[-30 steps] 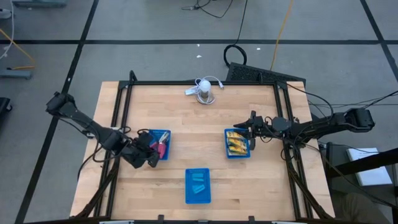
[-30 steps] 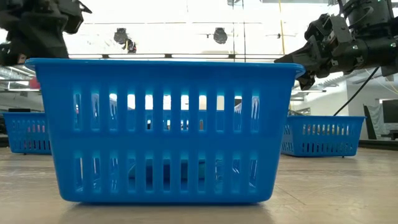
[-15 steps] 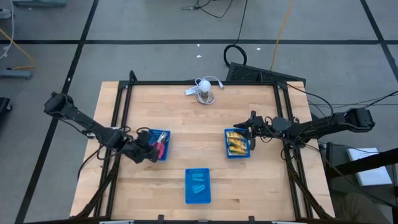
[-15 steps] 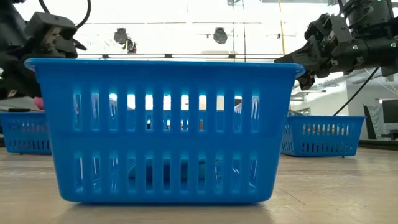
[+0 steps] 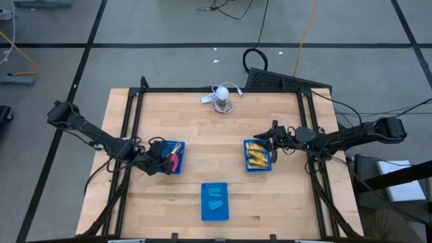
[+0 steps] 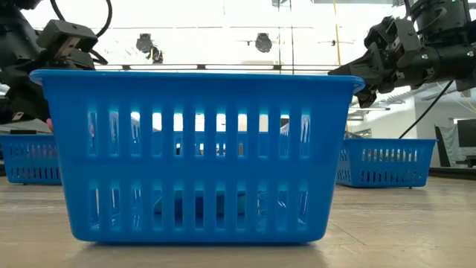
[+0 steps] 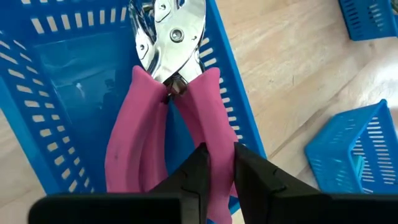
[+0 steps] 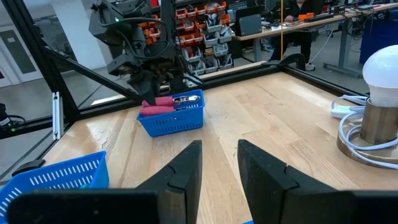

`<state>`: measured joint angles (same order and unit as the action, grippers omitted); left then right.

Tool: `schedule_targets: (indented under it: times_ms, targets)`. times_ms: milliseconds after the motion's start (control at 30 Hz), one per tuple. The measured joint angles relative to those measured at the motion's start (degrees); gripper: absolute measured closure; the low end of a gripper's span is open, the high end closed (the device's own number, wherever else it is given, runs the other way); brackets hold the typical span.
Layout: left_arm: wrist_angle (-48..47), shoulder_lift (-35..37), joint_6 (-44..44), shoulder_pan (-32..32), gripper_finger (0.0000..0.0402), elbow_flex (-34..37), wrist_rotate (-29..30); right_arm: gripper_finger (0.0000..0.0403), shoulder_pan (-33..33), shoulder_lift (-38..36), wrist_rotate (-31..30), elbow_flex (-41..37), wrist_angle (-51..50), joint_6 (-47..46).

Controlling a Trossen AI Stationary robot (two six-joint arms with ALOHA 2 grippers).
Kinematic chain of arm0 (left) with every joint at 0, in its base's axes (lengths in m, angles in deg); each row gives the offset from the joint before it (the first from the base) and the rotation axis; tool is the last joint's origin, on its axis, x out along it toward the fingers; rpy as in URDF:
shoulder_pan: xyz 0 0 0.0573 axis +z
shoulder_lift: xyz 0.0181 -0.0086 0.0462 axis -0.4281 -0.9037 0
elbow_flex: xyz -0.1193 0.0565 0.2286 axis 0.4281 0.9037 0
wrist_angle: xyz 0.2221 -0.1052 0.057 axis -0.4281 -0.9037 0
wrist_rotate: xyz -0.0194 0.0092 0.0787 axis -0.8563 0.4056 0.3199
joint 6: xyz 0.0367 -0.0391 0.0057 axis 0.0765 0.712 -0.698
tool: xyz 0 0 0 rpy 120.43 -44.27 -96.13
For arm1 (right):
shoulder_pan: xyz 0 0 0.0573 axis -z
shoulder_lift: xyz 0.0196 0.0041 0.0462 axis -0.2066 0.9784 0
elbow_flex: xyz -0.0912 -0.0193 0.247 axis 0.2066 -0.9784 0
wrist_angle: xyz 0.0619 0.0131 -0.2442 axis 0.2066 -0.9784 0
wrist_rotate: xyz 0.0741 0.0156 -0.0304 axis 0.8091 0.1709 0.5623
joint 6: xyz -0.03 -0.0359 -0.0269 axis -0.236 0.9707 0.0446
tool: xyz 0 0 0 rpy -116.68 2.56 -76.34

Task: Pick & Place School Supplies
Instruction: Put the pink hole puncher into the top left blue bin, then return to Home Position

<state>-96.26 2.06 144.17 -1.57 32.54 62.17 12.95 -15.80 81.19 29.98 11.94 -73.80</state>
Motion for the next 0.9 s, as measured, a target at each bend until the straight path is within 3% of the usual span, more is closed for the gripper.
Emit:
schedule_targets:
  times_ms: [267,633,900]
  targets:
    - [0.1,0.0,0.1,0.0,0.0324,0.0,0.4,0.0310,0.0,0.0,0.0,0.0,0.0,0.0]
    - [0.5,0.0,-0.5,0.0,0.0208,0.0,0.5,0.0310,0.0,0.0,0.0,0.0,0.0,0.0]
    - [0.7,2.8,-3.7,0.0,0.0171,-1.6,-0.1,0.0310,0.0,0.0,0.0,0.0,0.0,0.0]
